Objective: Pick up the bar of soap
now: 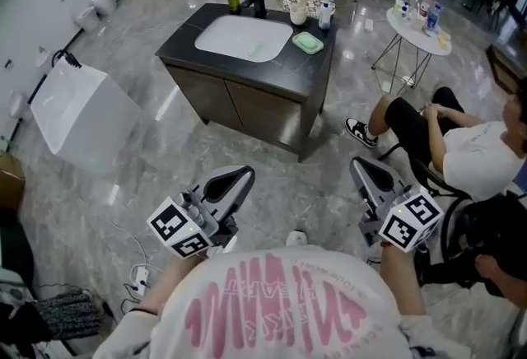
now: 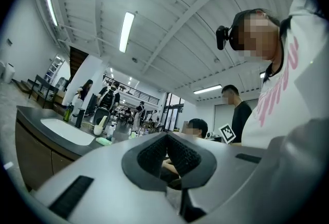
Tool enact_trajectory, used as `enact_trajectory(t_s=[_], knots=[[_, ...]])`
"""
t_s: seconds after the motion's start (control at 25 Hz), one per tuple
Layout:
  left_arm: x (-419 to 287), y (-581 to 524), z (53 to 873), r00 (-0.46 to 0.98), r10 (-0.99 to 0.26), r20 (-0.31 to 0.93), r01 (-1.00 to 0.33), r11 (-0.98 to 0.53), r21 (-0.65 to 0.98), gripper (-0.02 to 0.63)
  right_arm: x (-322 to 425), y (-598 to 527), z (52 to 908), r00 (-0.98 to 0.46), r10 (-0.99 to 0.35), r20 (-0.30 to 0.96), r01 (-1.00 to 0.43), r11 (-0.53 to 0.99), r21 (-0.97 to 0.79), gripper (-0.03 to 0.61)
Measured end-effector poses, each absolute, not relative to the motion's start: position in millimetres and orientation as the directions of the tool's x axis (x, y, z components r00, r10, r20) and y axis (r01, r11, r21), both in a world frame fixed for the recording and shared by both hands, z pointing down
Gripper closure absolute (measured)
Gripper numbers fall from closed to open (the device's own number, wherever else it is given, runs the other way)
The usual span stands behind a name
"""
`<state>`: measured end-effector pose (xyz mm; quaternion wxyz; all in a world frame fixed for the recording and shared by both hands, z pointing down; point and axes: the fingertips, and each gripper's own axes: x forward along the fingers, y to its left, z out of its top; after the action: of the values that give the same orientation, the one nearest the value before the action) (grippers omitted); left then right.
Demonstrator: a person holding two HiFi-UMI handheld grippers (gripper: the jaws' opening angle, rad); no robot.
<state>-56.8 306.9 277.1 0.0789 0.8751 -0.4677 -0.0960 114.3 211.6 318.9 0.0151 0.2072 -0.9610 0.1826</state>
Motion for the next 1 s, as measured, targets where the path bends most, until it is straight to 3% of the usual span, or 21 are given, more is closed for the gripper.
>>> enact_trajectory(t_s=[0.32,1.0], knots=[[-69,245,287,0.492,-0.863,-0.112,-0.819,-0.503,0.276,0.604,96,157,320,-0.938,-0.333,0.097,-0.345,0.875,-0.338,0.566],[-92,119,325,0.531,-0.845,-0.065,-0.786,-0.519,0.336,0.604,84,57,361,-0.904,-0.391,0.175,-0.428,0.816,-0.388,0.566]])
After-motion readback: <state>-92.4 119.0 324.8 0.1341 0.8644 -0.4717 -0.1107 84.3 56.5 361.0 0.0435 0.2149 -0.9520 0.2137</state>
